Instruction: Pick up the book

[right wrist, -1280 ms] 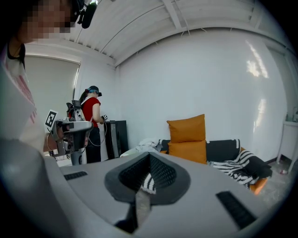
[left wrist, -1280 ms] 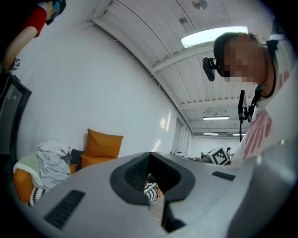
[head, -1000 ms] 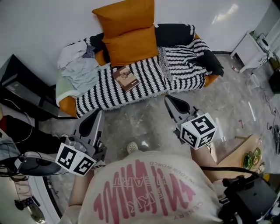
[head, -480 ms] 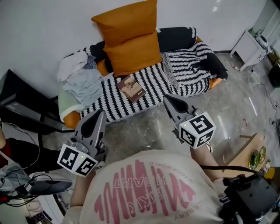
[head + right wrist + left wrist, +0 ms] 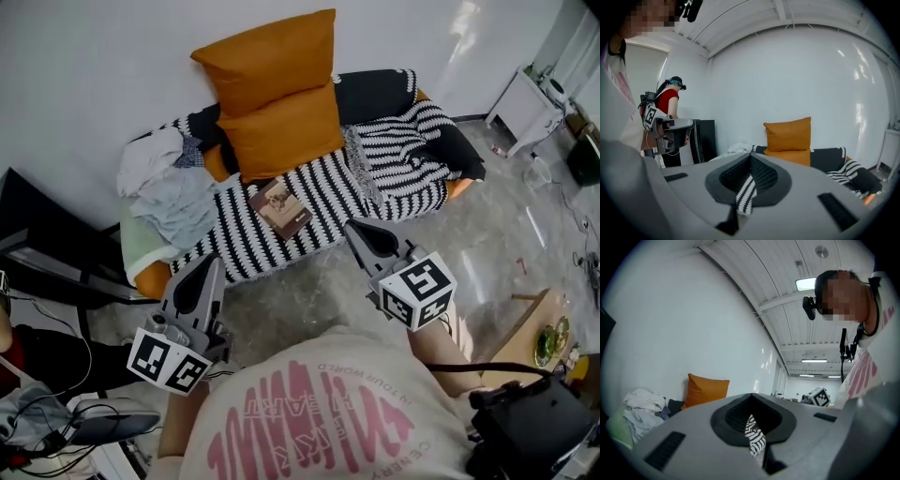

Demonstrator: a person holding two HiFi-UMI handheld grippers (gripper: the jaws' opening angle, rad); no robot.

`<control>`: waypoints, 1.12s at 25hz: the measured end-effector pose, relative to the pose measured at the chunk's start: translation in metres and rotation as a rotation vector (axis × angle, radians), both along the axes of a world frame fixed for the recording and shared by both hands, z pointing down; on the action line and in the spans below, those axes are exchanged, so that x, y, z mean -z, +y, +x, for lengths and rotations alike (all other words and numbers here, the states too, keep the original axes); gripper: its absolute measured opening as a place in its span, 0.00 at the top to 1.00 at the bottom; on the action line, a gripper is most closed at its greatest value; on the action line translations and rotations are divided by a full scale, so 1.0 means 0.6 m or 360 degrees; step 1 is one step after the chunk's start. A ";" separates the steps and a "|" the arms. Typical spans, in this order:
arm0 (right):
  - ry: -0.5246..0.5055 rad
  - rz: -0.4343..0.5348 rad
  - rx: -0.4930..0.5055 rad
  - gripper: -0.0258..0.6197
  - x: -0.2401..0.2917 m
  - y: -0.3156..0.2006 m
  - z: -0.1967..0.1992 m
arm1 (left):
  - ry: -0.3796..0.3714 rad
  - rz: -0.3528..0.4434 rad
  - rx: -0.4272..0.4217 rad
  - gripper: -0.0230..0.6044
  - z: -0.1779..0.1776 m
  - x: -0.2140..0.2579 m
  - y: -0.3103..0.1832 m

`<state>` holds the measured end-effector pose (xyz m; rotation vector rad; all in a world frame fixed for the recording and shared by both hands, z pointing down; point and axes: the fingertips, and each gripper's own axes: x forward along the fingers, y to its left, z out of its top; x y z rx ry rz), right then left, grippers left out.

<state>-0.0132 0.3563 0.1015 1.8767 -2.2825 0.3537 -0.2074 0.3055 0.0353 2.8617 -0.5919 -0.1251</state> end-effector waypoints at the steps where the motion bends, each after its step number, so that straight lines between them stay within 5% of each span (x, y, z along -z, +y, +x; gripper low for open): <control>1: 0.0007 -0.0009 0.0004 0.95 -0.001 0.000 0.001 | -0.0001 -0.0001 0.0003 0.95 0.000 -0.002 0.000; 10: -0.0006 -0.0051 0.0052 0.95 -0.026 -0.041 0.018 | 0.0000 -0.0041 0.0076 0.95 0.005 -0.021 -0.021; 28: -0.0013 -0.0016 0.0364 0.95 -0.018 -0.275 0.108 | 0.0007 -0.0039 0.0433 0.95 0.077 -0.019 -0.162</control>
